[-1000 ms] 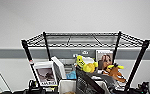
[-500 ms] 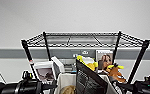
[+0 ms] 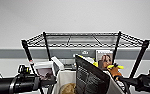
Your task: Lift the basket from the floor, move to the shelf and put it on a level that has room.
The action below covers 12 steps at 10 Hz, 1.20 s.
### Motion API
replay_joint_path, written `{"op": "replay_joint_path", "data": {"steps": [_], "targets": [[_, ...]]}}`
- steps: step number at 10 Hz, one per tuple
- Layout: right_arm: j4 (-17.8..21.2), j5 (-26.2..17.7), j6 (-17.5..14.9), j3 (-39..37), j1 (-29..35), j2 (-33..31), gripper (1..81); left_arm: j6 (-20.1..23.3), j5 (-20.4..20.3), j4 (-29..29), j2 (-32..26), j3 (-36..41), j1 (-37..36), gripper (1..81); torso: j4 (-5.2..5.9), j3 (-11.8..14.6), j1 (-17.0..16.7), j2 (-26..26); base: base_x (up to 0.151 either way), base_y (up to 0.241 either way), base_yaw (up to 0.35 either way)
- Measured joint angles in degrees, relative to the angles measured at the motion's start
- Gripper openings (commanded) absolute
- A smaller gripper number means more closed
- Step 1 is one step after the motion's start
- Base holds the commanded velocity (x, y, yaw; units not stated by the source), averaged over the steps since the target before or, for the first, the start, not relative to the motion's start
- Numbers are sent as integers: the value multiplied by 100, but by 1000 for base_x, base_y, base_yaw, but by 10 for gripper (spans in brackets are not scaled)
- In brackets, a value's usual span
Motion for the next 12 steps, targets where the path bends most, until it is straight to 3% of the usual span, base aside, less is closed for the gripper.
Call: {"op": "replay_joint_path", "data": {"steps": [6,12], "targets": [[777,-519,13,121,1234,-176,10,-1005,499,-4,-78,132,-1309,10,0,0,0,0,0,0,0],[1537,-1124,44,85,2471,-289,10,-1310,788,-406,-65,156,-2372,10,0,0,0,0,0,0,0]]}}
